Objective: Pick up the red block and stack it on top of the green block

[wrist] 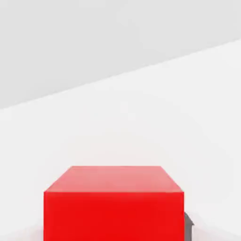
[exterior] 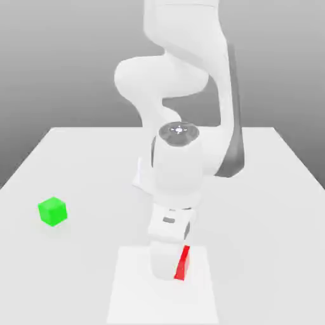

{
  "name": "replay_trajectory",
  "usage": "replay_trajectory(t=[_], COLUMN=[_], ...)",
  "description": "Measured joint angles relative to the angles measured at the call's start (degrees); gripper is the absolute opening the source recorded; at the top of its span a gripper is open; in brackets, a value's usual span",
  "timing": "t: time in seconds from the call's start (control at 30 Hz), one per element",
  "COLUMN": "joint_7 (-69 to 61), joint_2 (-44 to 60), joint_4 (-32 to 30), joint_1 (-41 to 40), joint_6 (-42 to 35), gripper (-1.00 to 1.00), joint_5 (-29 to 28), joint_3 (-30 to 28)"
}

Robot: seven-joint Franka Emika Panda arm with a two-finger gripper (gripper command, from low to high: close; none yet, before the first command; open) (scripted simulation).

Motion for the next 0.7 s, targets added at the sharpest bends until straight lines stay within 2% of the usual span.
replay_trajectory(t=[0.23,0.43,0.6,0.7], joint_7=[4.69,9.18,11.47,11.39], joint_2=[-5.53,-10.79,-14.23,-16.44], joint_4=[-0.30,-1.08,-2.19,-2.67], joint_1=[3.81,4.32,4.07,1.90], joint_6=[-4.34,-8.57,-11.39,-13.72], gripper=[-1.00,-1.00,-1.00,-1.00], joint_5=[-6.71,-12.88,-15.76,-15.39], joint_3=[-5.54,-7.61,-7.96,-10.06])
